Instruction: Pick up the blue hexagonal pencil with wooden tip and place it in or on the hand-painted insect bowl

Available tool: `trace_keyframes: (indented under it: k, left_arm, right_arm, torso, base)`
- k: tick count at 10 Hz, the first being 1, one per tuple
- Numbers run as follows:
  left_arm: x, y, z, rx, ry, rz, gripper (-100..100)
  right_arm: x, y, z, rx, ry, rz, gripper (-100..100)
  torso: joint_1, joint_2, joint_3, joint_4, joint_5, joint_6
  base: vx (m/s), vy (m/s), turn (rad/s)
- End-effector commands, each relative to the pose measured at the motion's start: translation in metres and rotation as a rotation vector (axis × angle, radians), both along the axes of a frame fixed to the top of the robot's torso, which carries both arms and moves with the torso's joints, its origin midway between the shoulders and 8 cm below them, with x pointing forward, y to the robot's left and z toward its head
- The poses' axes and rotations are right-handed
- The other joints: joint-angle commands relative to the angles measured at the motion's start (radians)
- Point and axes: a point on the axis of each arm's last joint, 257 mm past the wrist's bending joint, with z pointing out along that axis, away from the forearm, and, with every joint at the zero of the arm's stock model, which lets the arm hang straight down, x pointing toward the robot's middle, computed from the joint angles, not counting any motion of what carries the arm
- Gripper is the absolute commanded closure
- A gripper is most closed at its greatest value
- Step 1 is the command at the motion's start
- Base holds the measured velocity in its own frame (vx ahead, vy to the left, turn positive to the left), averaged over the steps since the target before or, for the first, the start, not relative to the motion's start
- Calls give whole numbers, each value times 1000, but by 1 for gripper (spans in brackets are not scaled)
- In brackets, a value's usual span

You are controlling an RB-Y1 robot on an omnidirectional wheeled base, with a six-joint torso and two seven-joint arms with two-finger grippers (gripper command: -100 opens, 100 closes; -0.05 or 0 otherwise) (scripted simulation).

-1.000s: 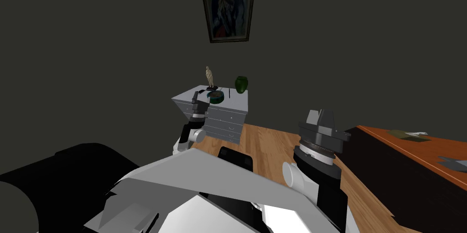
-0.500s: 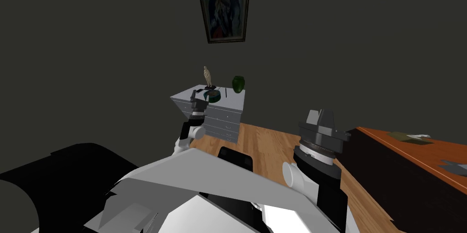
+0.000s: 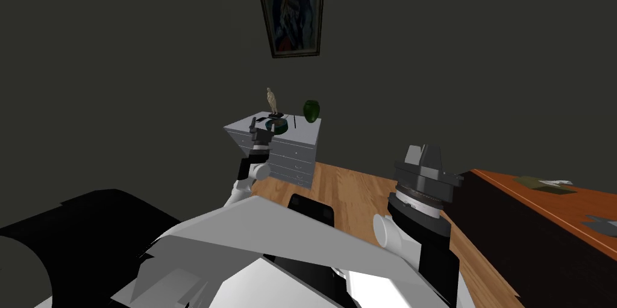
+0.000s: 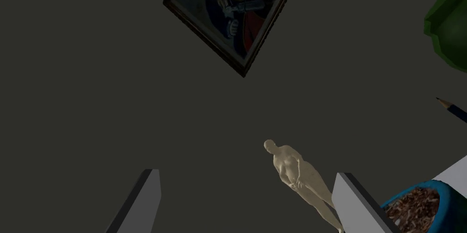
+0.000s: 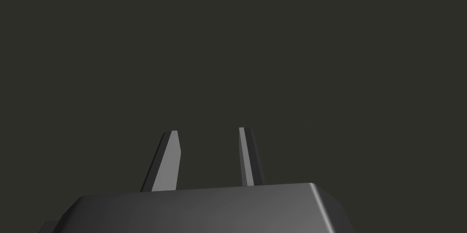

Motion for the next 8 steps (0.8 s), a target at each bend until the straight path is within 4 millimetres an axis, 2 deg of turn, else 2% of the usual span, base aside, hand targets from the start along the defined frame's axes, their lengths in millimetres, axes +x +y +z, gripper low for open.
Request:
trace_keyframes:
  k: [1,4,8]
  left_arm:
    - [1,3,0,-23,-3,-6,-100]
    - [11,21,9,-68,-35,-10,-100]
    - [17,38,10,-154,-53,-27,-100]
  right_arm:
    - [0,0,0,0,0,0,0]
    - [0,0,0,0,0,0,0]
    - [0,0,0,0,0,0,0]
  torso:
    - [0,0,0,0,0,0]
    - [0,1,0,0,0,0]
    - [0,0,0,0,0,0]
  base:
    - [4,-50,13]
    - [1,-122,47]
    - [14,-105,32]
